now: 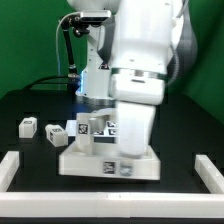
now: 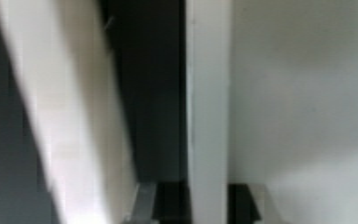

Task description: Assemble square table

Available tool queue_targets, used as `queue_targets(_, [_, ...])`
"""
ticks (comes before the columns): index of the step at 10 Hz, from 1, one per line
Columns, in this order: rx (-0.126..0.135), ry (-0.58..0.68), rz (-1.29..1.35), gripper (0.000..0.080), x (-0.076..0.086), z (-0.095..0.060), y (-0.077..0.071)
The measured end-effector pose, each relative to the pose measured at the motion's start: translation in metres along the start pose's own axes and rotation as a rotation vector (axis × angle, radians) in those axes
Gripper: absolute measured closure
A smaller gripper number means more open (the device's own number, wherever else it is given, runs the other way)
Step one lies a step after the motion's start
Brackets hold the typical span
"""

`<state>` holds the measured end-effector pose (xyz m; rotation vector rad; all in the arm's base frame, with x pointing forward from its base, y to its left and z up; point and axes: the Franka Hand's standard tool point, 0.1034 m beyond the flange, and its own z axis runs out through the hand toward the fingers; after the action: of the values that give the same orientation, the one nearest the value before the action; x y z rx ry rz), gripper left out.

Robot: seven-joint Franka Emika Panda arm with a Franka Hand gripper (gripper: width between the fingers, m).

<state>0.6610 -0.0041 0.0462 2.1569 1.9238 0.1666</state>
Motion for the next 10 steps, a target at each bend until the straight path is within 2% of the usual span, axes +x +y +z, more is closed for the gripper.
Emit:
queue_targets(1, [-0.015,0.020,-0.027,0.0739,0.021,-0.001,0.007])
queue_targets(2, [-0.022,0.030,0.007,0.0739,0.035,0.002,0.016])
queue_targets(3, [-0.030,0.033,0.002,0.0738,0.042,0.005,0.026])
queue_targets(4, [-0.051,0.039,-0.001,0.0738,0.043,0.008,0.029])
queue_targets(8, [-0.049,0.039,0.012,0.0734,0.043,0.007,0.029])
queue_targets(10, [-0.059,0.048,0.018,0.0734,0.066,0.005,0.032])
